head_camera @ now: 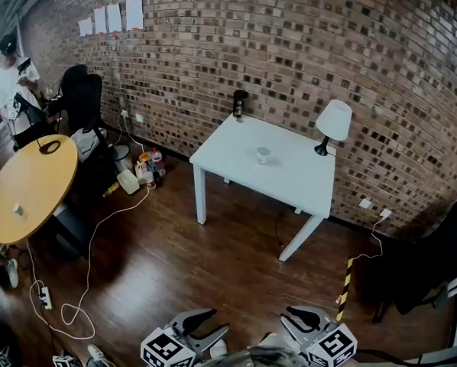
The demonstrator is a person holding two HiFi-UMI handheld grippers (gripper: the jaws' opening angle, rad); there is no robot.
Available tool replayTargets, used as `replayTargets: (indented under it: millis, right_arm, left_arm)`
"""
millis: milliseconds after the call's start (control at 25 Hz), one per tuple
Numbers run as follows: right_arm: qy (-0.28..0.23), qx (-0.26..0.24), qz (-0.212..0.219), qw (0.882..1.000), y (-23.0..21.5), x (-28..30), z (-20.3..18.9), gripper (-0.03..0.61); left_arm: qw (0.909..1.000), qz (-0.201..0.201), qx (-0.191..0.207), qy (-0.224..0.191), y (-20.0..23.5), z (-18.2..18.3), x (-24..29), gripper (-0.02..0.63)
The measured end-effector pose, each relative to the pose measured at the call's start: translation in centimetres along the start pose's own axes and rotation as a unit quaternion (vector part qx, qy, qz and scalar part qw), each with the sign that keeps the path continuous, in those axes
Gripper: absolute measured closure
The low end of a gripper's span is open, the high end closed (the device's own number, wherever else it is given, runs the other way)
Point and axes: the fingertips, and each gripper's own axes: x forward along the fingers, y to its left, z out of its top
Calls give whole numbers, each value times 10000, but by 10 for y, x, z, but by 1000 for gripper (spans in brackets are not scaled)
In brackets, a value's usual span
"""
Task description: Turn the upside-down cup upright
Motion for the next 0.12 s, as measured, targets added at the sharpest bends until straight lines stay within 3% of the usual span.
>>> replayTargets:
  millis: [120]
  right_arm:
    - [32,-54,91,9999,5,6,5,499]
  left_arm:
    - [9999,17,-124,-41,0,-4,-6,419]
